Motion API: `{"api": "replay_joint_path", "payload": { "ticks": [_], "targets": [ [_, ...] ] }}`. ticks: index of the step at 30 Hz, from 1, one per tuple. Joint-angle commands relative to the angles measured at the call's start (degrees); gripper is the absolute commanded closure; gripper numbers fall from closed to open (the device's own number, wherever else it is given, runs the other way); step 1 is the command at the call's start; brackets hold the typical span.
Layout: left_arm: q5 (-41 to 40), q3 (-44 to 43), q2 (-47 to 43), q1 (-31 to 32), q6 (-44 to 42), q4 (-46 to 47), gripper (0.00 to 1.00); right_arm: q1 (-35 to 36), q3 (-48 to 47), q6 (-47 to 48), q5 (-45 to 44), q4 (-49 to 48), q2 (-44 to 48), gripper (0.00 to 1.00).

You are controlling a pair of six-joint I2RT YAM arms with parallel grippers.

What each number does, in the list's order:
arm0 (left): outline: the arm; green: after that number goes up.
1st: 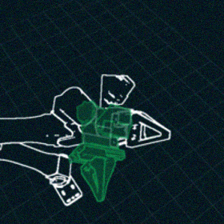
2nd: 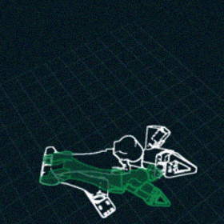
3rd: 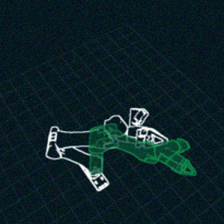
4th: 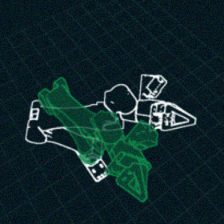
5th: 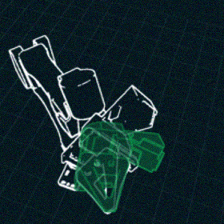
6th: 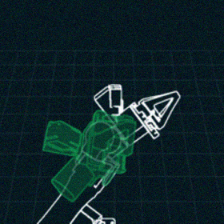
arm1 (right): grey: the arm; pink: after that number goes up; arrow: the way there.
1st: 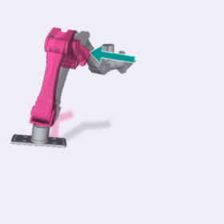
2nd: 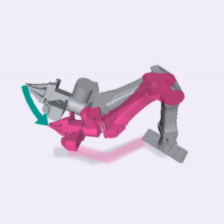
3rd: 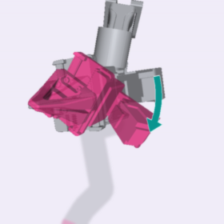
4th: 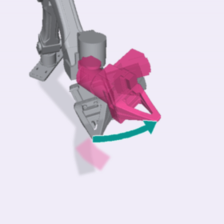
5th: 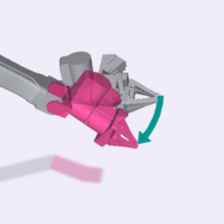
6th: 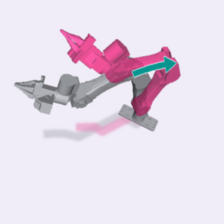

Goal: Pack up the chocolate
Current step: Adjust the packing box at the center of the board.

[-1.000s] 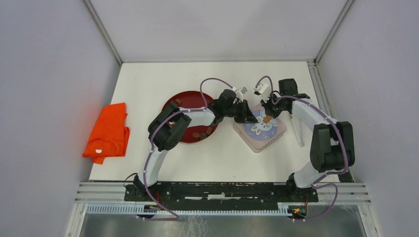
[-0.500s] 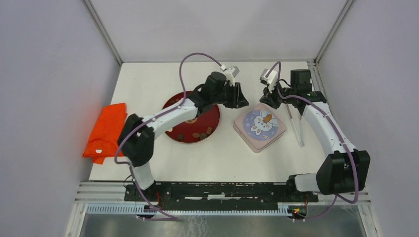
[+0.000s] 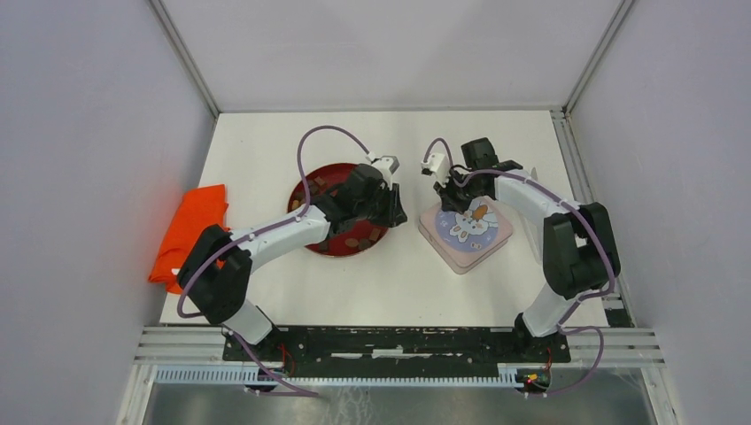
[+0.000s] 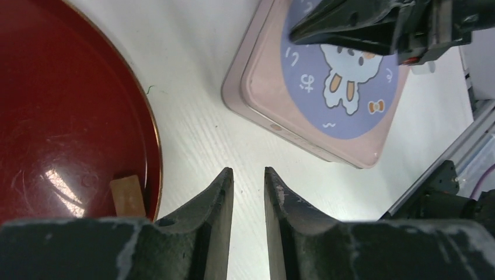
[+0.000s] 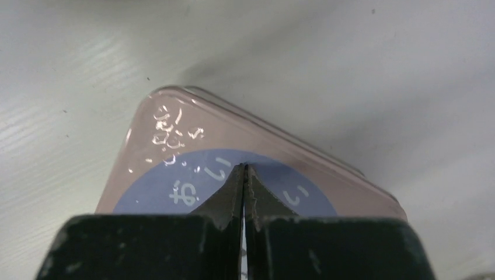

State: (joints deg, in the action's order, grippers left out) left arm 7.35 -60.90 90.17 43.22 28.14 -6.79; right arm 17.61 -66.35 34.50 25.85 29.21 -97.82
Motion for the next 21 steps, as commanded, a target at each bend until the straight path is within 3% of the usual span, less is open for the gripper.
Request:
{"api": "replay_joint_path", "payload": {
  "ticks": [1,5,10,13,15,18,21],
  "targets": [
    [-1.55,0.83,-0.07,-0.27,-2.69,3.99,0.64,0.11,2.03,1.71,-5.63,7.73,0.06,0.99],
    [2.08,-2.79,4.76,-0.34,-2.44,5.4,0.49,-0.42,-4.38,2.32,1.6,11.38,2.71,0.94],
    [6.12,-9.2,12.03,-0.46,-3.1,6.25,0.33,-5.32,-9.09,1.27,8.35,12.88,11.02,0.58],
    [9.16,-13.2,16.79,-1.01,-3.44,6.33,0.31,-13.35,-2.73,-0.42,13.37,11.75,17.49,0.53],
    [11.4,-15.95,20.21,-1.56,-3.0,6.35,0.32,-18.05,2.55,1.45,10.35,12.45,21.92,0.58],
    [13.54,-19.56,24.19,-2.16,-2.58,6.1,0.34,-25.18,10.95,4.26,2.52,12.13,28.18,0.85],
    [16.3,-21.96,27.34,-2.71,-2.41,5.33,0.35,-29.91,16.17,7.93,1.64,15.66,29.93,0.98]
  ]
}}
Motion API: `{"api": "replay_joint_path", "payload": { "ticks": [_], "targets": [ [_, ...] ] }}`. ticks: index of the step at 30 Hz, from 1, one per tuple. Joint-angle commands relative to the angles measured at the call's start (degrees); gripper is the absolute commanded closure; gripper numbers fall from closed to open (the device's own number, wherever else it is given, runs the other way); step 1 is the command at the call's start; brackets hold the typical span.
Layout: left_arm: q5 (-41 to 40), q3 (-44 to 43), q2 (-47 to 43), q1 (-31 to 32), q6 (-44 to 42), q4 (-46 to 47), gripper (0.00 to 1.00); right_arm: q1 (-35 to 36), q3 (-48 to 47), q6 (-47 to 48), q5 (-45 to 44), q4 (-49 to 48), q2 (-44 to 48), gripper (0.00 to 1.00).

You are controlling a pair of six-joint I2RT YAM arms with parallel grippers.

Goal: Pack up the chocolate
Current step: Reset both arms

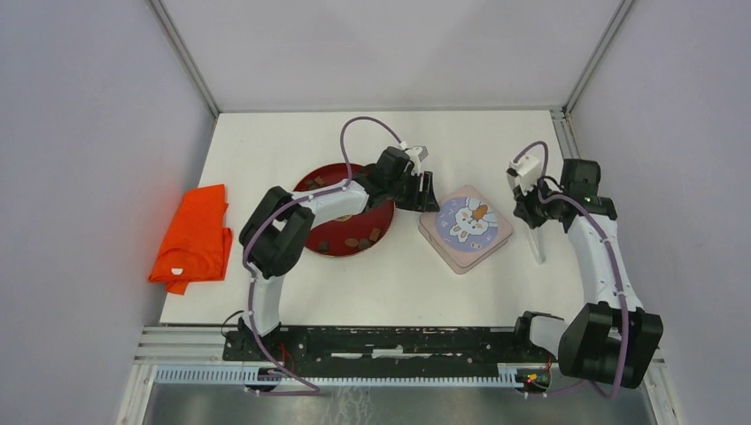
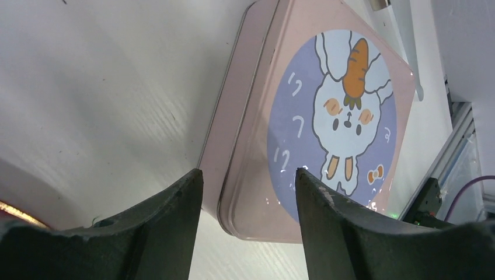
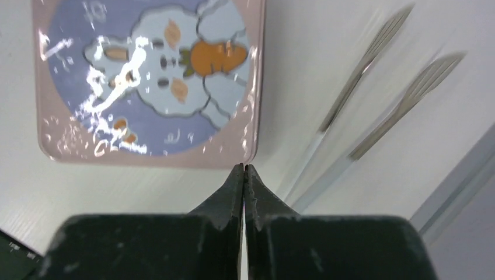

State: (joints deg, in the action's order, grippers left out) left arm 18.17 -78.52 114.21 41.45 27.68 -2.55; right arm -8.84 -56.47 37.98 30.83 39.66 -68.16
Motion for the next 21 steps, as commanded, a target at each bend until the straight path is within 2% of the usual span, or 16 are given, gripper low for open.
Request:
{"api": "replay_joint_path", "payload": {
  "ticks": [1,6,9,12,16,21],
  "targets": [
    [6.49,-5.09,4.25,-1.0,-2.12,0.41,0.35,-4.5,8.16,5.34,-2.35,6.42,0.19,0.99],
    [8.39,-3.88,5.43,-0.97,-1.24,0.0,0.37,-5.31,14.87,3.3,-0.46,1.92,-1.59,1.0],
    [10.14,-1.59,4.93,-0.62,-0.03,1.27,0.41,-5.02,14.74,0.93,3.68,-0.9,-6.42,1.0],
    [11.94,1.08,4.16,0.68,0.46,1.84,0.46,-4.22,12.21,-1.33,6.66,-3.01,-11.99,1.0],
    [11.77,7.23,0.68,2.98,2.67,5.62,0.46,-3.19,6.95,-4.67,7.54,-6.64,-16.96,0.99],
    [10.79,12.82,-3.16,6.93,7.26,10.07,0.46,0.4,-3.15,-5.24,9.52,-5.54,-24.15,0.98]
  ]
}}
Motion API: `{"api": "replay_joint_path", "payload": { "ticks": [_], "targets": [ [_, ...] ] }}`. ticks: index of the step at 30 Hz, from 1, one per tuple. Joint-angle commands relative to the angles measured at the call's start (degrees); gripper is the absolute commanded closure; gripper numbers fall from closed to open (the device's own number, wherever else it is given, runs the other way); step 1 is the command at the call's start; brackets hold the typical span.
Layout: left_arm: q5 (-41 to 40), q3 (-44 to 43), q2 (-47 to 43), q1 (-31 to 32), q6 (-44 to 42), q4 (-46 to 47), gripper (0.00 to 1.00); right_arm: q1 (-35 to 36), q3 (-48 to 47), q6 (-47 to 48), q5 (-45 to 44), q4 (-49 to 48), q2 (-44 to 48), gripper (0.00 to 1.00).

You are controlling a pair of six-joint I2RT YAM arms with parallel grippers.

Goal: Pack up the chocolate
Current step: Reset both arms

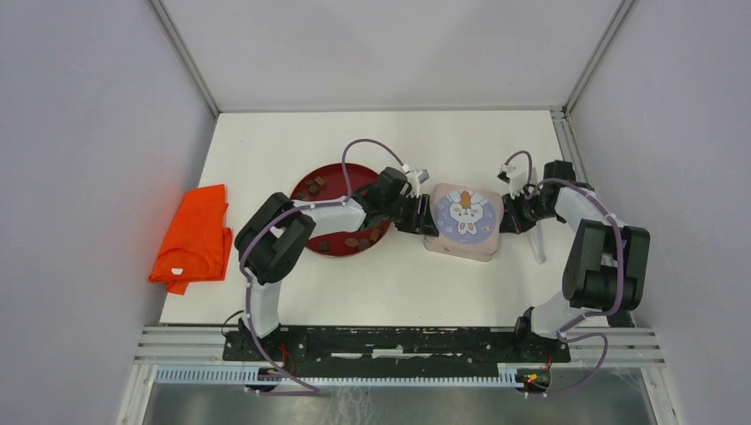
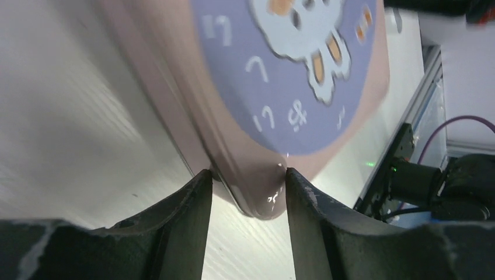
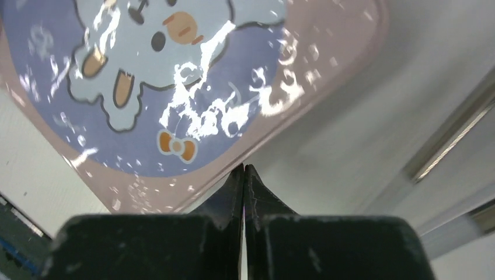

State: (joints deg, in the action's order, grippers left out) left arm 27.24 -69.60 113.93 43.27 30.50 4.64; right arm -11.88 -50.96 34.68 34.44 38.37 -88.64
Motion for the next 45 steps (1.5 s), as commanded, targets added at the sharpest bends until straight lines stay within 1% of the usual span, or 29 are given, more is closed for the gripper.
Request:
{"api": "replay_joint_path", "payload": {
  "ticks": [1,4,6,9,11,13,15,17,19,22,23,24,26,28,31,34,38,40,43,45],
  "targets": [
    [1.49,5.0,-3.34,6.08,5.47,4.24,0.46,4.64,-10.57,-1.59,6.44,-3.47,-5.3,0.98],
    [0.28,6.42,-4.18,8.43,8.58,8.63,0.44,7.5,-14.7,-0.8,6.25,-2.09,-8.27,0.98],
    [-0.09,6.03,-4.14,9.61,9.95,10.26,0.43,8.01,-16.27,-1.19,4.77,-2.43,-8.6,0.97],
    [-1.89,5.41,-5.28,10.13,10.62,10.45,0.43,7.36,-18.76,-1.35,-2.95,-2.88,-6.42,0.95],
    [-3.76,5.5,-7.82,10.1,9.65,8.33,0.42,5.91,-19.99,-0.79,-6.38,-3.11,-3.74,0.93],
    [-6.57,5.04,-11.8,10.17,6.44,1.77,0.41,4.42,-22.09,1.42,-6.41,-1.28,-1.25,0.89],
    [-9.57,5.09,-15.57,9.98,3.52,-3.49,0.41,3.82,-23.09,5.55,-2.97,1.55,1.36,0.82],
    [-13.47,4.96,-18.99,9.45,0.93,-9.11,0.44,3.84,-22.8,11.73,3.64,6.15,4.39,0.75],
    [-16.02,4.83,-22.07,7.73,-0.67,-12.92,0.57,4.07,-20.76,20.59,12.7,10.91,7.1,0.68],
    [-15.95,4.45,-25.46,2.84,-1.73,-15.74,0.67,5.46,-15.43,33.96,18.87,15.24,11.54,0.58],
    [-14.7,4.14,-26.03,0.85,-1.64,-16.02,0.71,5.95,-13.0,36.64,19.32,14.75,12.98,0.58],
    [-13.16,3.7,-26.26,-1.19,-1.34,-16.02,0.74,6.73,-11.34,37.0,18.95,13.29,14.44,0.6],
    [-10.6,2.03,-25.55,-3.35,-1.03,-15.73,0.8,9.53,-8.89,35.34,17.19,11.1,16.21,0.68],
    [-7.87,-0.58,-22.7,-3.49,-1.03,-15.28,0.83,14.05,-7.68,33.21,13.91,10.46,16.21,0.76],
    [-3.74,-3.54,-16.85,-3.1,0.55,-12.45,0.85,18.03,-6.44,28.91,10.16,8.82,14.48,0.82],
    [-3.19,-4.42,-11.2,-2.64,1.48,-9.97,0.85,19.14,-2.8,24.0,7.15,4.51,12.68,0.84],
    [-3.03,-4.26,-6.4,-2.45,2.18,-8.06,0.86,22.03,1.62,22.47,0.69,2.85,9.21,0.86],
    [-3.35,-4.15,-4.82,-2.34,2.13,-8.23,0.85,22.31,2.73,21.95,-1.33,2.52,8.19,0.86],
    [-4.29,-4.32,-4.12,-2.42,1.22,-9.05,0.84,22.34,0.69,22.13,-2.26,4.77,8.21,0.84],
    [-5.56,-5.55,-6.2,-2.4,-0.19,-10.66,0.81,22.19,-4.71,22.45,-1.3,8.45,9.41,0.81]
  ]
}}
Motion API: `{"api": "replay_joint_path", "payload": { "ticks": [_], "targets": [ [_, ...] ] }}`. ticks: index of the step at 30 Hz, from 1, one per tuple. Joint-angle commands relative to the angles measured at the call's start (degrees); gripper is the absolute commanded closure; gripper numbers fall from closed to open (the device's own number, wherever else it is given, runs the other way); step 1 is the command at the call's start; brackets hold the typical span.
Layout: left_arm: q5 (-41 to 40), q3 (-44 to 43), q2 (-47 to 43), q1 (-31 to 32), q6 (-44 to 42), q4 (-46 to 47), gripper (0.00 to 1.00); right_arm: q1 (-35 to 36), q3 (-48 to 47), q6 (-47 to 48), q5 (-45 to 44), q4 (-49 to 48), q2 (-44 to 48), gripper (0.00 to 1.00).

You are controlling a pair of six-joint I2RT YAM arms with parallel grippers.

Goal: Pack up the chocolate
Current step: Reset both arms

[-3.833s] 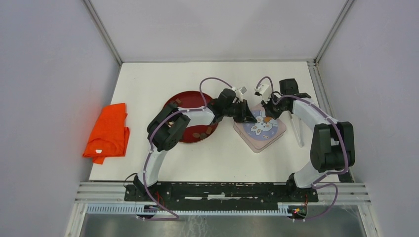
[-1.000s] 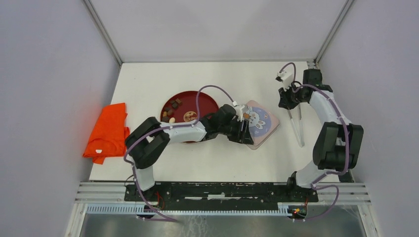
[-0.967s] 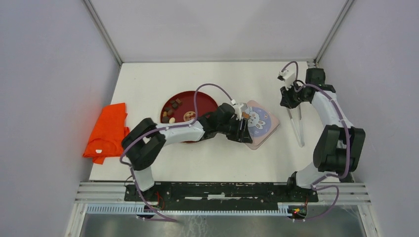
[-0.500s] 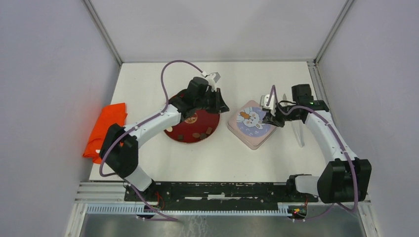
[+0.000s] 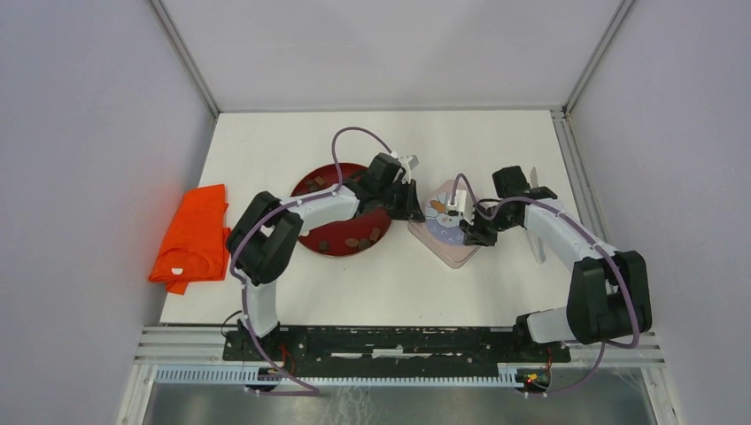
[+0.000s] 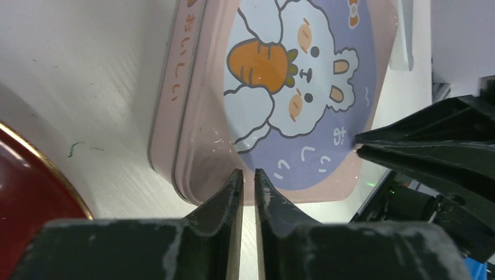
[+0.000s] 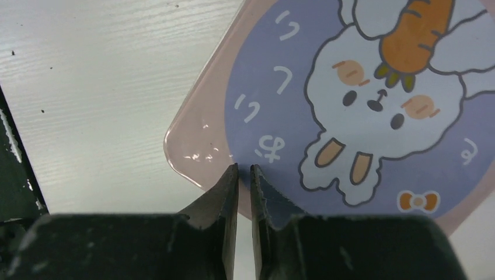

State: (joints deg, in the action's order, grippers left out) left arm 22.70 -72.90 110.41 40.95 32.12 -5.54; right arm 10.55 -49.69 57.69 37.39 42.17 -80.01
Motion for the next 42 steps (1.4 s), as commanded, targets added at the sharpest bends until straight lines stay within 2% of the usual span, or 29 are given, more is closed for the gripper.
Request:
{"api": "replay_joint_path", "payload": {
  "ticks": [1,3,5,7,8,11,12,15,19,21,26,29,42],
  "targets": [
    [-2.01,-3.61,-4.7,-0.04,-2.63,-1.92,0.77,-0.33,-9.3,-0.73,-3.98,6.67,1.76,0.79],
    [-5.21,-6.66,-10.04,-0.03,-4.87,-5.31,0.68,-0.57,-16.78,-2.26,-5.11,8.63,3.92,0.69],
    [-10.59,-8.9,-17.05,-0.03,-8.49,-8.7,0.58,-0.79,-24.12,-4.97,-9.23,7.91,6.5,0.49],
    [-15.31,-9.65,-24.56,-0.08,-11.14,-10.16,0.42,-1.12,-27.95,-9.45,-14.15,3.16,10.19,0.21],
    [-16.72,-9.27,-28.47,-0.13,-11.65,-10.33,0.33,-1.1,-28.41,-13.67,-17.82,-1.24,12.96,0.03],
    [-21.3,-8.38,-38.29,-0.38,-12.24,-11.91,0.05,-1.09,-23.84,-23.76,-27.52,-14.99,21.73,0.02],
    [-21.56,-8.77,-40.34,-0.52,-11.92,-13.05,0.01,-1.14,-23.28,-24.43,-27.87,-17.23,24.22,0.02],
    [-21.73,-11.47,-44.2,-0.71,-10.69,-17.28,0.0,-1.15,-31.71,-27.95,-26.05,-9.55,22.37,0.02],
    [-21.65,-15.12,-47.4,-0.77,-9.83,-22.01,0.0,-1.13,-35.12,-28.91,-17.41,-6.67,23.5,0.02],
    [-22.28,-15.35,-49.08,-0.78,-9.67,-23.75,0.0,-1.15,-34.19,-34.05,-15.13,-8.61,24.6,0.02],
    [-22.52,-13.48,-53.61,-0.72,-7.21,-25.38,0.0,-1.1,-34.96,-48.14,-22.86,-11.72,25.3,0.02],
    [-22.52,-12.25,-55.64,-0.71,-6.14,-25.32,0.0,-1.07,-35.78,-49.59,-25.66,-12.2,25.37,0.02],
    [-21.11,-11.3,-58.18,-0.76,-5.66,-25.82,0.0,-1.09,-37.45,-49.72,-20.48,-12.41,24.38,0.02]
  ]
}}
